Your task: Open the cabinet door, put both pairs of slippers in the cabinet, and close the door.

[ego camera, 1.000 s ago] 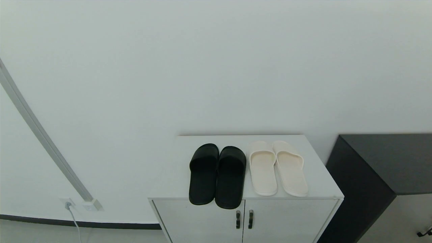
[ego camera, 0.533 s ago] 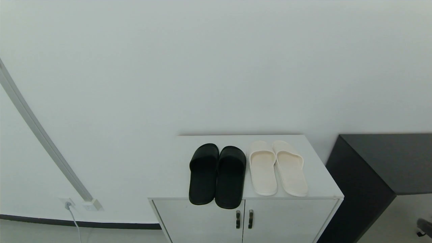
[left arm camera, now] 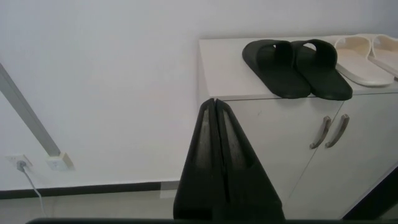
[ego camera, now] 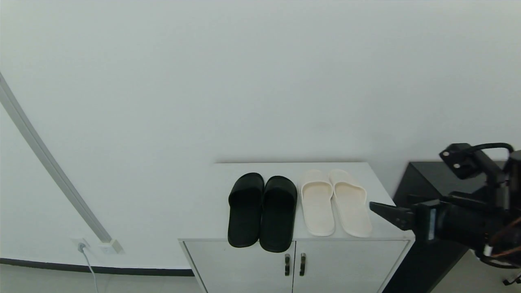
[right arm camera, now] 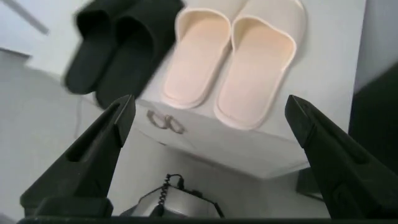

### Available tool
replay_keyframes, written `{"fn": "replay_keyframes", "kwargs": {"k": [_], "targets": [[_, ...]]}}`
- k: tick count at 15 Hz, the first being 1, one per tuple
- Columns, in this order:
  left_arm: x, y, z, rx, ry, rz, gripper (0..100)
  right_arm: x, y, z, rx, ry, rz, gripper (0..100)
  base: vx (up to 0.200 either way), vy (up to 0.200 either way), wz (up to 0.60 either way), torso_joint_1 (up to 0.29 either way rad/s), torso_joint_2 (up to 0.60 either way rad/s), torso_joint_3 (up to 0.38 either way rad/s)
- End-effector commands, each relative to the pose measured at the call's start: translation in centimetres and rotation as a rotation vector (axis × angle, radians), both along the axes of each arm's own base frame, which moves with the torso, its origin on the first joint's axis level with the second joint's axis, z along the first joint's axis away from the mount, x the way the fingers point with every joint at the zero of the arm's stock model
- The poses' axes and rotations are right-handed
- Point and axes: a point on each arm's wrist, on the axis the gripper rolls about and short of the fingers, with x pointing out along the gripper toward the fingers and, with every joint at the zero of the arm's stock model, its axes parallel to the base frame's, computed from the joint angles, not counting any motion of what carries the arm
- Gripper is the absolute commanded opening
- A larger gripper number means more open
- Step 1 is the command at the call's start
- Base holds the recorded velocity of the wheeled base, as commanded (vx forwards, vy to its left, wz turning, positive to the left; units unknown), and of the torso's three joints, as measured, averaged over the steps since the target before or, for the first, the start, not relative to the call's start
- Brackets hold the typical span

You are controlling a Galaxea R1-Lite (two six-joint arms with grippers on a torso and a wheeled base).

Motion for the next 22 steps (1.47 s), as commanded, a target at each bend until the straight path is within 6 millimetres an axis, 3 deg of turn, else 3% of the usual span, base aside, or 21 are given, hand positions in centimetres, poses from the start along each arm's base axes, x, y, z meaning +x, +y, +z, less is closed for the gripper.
{"fn": "replay_keyframes", "kwargs": {"k": [1,4,6,11,22], "targets": [[0.0,0.0,0.0,0.0,0.0,0.001,0,3.5,6.1,-3.7,-0.069,0.06,-0.033,100,0.0,0.0,0.0,0.0,0.0,0.0],[0.0,0.0,0.0,0.0,0.0,0.003,0,6.3,9.0,-7.4,-0.058,-0.026,-0.166,100,0.0,0.0,0.0,0.0,0.0,0.0],[0.0,0.0,0.0,0.0,0.0,0.004,0,7.1,9.5,-8.7,-0.051,-0.052,-0.201,100,0.0,0.0,0.0,0.0,0.0,0.0],[0.0,0.0,0.0,0.0,0.0,0.004,0,8.1,10.1,-10.6,-0.091,-0.057,-0.278,100,0.0,0.0,0.0,0.0,0.0,0.0],[0.0,0.0,0.0,0.0,0.0,0.006,0,15.8,10.4,-13.5,-0.06,-0.134,-0.392,100,0.0,0.0,0.0,0.0,0.0,0.0]]}}
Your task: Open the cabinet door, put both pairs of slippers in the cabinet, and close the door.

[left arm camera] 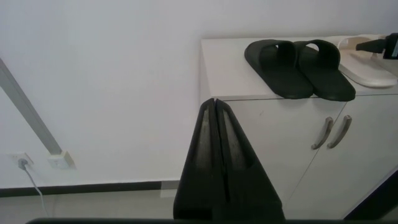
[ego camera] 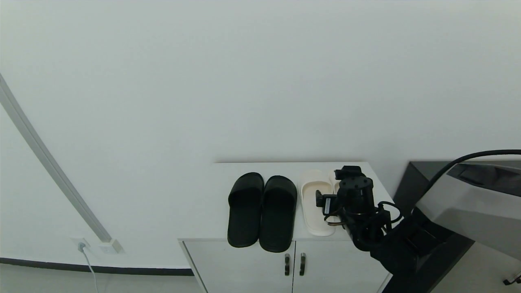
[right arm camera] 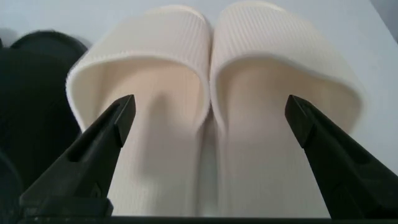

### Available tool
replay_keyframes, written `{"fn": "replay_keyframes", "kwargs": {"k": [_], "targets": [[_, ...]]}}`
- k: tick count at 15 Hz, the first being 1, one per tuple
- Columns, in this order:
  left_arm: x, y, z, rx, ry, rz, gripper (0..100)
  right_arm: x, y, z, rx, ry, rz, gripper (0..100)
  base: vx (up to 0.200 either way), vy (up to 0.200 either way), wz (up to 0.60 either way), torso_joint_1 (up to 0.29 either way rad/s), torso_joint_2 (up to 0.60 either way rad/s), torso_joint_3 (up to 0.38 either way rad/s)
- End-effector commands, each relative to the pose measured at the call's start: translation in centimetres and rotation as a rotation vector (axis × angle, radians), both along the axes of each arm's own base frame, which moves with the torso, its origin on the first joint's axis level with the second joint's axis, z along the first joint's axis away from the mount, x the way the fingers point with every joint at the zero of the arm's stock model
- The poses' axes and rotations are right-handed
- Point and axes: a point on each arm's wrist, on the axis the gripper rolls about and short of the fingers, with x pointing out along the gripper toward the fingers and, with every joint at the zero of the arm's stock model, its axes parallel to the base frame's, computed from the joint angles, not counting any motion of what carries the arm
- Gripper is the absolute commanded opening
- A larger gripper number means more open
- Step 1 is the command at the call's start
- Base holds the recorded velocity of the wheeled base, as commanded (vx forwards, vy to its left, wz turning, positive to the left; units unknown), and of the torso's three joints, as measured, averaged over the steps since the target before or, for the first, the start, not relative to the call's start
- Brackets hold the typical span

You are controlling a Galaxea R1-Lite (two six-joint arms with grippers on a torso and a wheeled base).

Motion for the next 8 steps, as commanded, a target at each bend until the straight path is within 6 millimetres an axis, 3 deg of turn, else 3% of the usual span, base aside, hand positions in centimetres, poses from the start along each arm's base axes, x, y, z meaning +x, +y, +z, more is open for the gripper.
{"fn": "replay_keyframes", "kwargs": {"k": [1,3,4,8], "targets": [[0.0,0.0,0.0,0.0,0.0,0.001,0,1.6,0.3,-1.0,-0.004,-0.003,-0.015,100,0.0,0.0,0.0,0.0,0.0,0.0],[0.0,0.0,0.0,-0.001,0.002,0.001,0,2.1,0.4,-1.5,-0.007,-0.002,-0.019,100,0.0,0.0,0.0,0.0,0.0,0.0],[0.0,0.0,0.0,0.0,0.0,0.001,0,2.3,0.5,-1.5,-0.01,-0.004,-0.018,0,0.0,0.0,0.0,0.0,0.0,0.0],[0.0,0.0,0.0,0.002,0.001,-0.002,0,2.6,0.6,-1.4,-0.015,-0.015,-0.017,0,0.0,0.0,0.0,0.0,0.0,0.0]]}}
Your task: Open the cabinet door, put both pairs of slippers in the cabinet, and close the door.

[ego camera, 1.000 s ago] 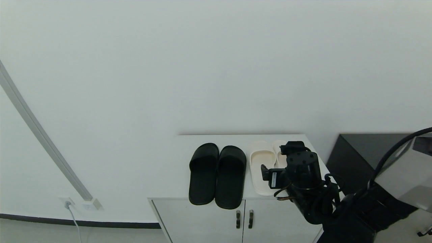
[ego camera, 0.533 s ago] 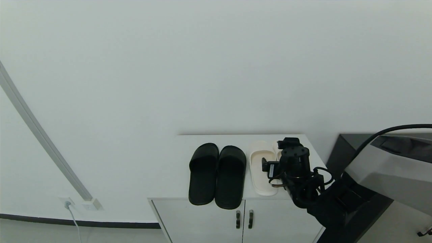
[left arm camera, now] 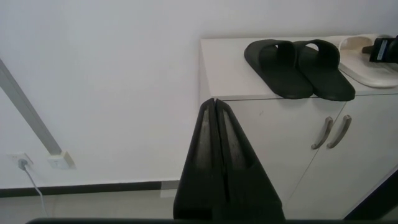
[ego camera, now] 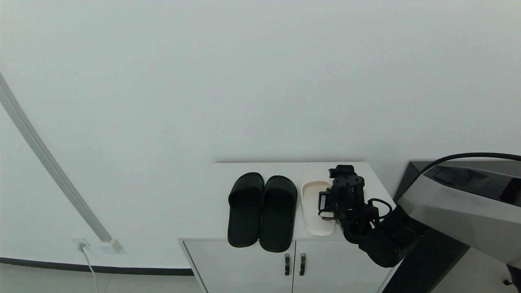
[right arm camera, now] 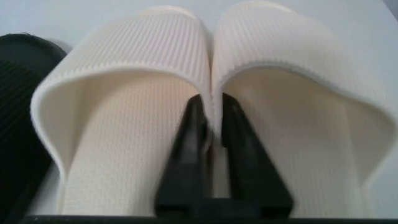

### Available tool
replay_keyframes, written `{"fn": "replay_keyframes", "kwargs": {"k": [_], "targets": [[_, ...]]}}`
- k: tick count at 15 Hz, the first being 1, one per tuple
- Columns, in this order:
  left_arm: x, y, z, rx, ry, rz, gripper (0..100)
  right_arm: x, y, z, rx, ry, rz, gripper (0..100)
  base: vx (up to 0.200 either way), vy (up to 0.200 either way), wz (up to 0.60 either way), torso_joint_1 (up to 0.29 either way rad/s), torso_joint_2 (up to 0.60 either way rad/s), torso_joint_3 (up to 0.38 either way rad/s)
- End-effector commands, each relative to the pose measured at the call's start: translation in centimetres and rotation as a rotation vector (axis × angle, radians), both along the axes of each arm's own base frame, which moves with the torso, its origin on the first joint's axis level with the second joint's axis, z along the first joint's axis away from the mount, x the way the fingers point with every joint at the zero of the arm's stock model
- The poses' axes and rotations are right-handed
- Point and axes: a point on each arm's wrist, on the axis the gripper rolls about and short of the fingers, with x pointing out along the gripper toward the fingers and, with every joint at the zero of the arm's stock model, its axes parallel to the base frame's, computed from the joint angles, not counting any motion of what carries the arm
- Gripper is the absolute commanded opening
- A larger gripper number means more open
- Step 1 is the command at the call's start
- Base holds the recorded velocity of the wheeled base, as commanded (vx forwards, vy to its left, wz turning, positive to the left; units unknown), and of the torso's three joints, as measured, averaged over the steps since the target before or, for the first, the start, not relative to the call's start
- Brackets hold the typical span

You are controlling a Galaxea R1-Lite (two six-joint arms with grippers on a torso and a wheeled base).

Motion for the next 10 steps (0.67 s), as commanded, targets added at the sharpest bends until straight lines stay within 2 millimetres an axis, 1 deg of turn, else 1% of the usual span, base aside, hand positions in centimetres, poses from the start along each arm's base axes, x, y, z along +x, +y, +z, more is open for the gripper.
{"fn": "replay_keyframes", "kwargs": {"k": [1,3,5,6,7,9,10], "targets": [[0.0,0.0,0.0,0.001,0.002,-0.002,0,0.0,0.0,0.0,0.0,0.0,-0.001,0,0.0,0.0,0.0,0.0,0.0,0.0],[0.0,0.0,0.0,-0.001,0.002,0.001,0,-0.2,-0.1,0.4,0.001,-0.006,-0.003,0,0.0,0.0,0.0,0.0,0.0,0.0],[0.0,0.0,0.0,0.001,0.002,-0.002,0,-1.4,-0.8,2.8,-0.005,-0.041,0.013,0,0.0,0.0,0.0,0.0,0.0,0.0],[0.0,0.0,0.0,0.001,0.002,-0.005,0,-1.8,-0.9,3.4,-0.004,-0.052,0.02,0,0.0,0.0,0.0,0.0,0.0,0.0],[0.0,0.0,0.0,0.004,0.002,-0.008,0,-4.0,-1.0,5.5,-0.004,-0.075,0.092,0,0.0,0.0,0.0,0.0,0.0,0.0],[0.0,0.0,0.0,0.005,0.002,-0.008,0,-7.8,-1.2,7.9,0.005,-0.091,0.235,0,0.0,0.0,0.0,0.0,0.0,0.0],[0.0,0.0,0.0,0.005,0.002,-0.01,0,-9.6,-1.2,8.6,0.016,-0.09,0.333,0,0.0,0.0,0.0,0.0,0.0,0.0]]}}
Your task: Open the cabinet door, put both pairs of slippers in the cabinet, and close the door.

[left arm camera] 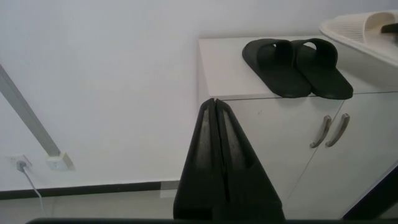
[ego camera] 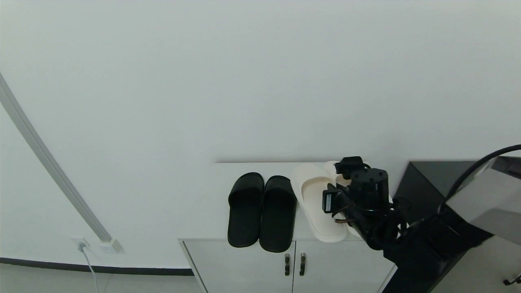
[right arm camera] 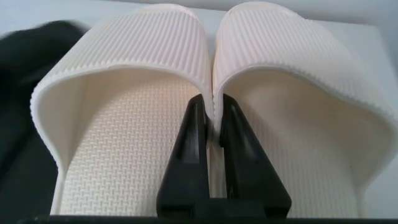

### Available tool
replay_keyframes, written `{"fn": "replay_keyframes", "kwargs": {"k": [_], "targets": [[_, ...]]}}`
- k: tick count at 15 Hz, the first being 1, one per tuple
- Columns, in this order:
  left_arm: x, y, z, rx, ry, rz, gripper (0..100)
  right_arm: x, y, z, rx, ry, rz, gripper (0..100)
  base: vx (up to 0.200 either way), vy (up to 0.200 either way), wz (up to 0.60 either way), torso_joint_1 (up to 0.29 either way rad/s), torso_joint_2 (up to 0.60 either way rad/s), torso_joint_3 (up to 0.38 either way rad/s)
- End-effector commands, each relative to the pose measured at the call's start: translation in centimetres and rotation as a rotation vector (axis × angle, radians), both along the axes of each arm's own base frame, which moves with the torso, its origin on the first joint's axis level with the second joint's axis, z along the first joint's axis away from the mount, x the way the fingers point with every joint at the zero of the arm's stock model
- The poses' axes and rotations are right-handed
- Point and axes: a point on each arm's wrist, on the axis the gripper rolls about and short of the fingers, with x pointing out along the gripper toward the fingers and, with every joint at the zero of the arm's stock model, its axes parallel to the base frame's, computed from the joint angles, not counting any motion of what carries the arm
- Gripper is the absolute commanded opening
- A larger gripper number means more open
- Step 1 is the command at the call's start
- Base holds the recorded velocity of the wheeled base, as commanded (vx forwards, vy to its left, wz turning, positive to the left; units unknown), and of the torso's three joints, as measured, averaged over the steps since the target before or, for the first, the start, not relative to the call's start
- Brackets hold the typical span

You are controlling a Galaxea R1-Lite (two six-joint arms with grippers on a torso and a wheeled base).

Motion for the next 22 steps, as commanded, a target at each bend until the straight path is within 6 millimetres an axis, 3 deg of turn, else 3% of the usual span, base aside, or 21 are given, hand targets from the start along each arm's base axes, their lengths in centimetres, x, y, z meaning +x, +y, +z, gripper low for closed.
{"fn": "replay_keyframes", "kwargs": {"k": [1,3,6,12,22], "targets": [[0.0,0.0,0.0,0.0,0.001,0.0,0,-5.7,-0.7,4.2,0.058,-0.042,0.242,0,0.0,0.0,0.0,0.0,0.0,0.0],[0.0,0.0,0.0,-0.003,0.001,0.0,0,-8.5,-1.9,4.5,0.072,0.005,0.446,0,0.0,0.0,0.0,0.0,0.0,0.0],[0.0,0.0,0.0,-0.003,0.001,0.001,0,-10.4,-2.8,4.7,0.067,0.076,0.586,0,0.0,0.0,0.0,0.0,0.0,0.0],[0.0,0.0,0.0,-0.005,0.001,0.001,0,-10.5,-2.4,4.2,0.057,0.093,0.601,0,0.0,0.0,0.0,0.0,0.0,0.0],[0.0,0.0,0.0,-0.006,0.001,0.003,0,-11.0,-2.4,4.1,0.053,0.093,0.609,0,-0.18,0.0,0.0,0.0,0.0,0.002]]}}
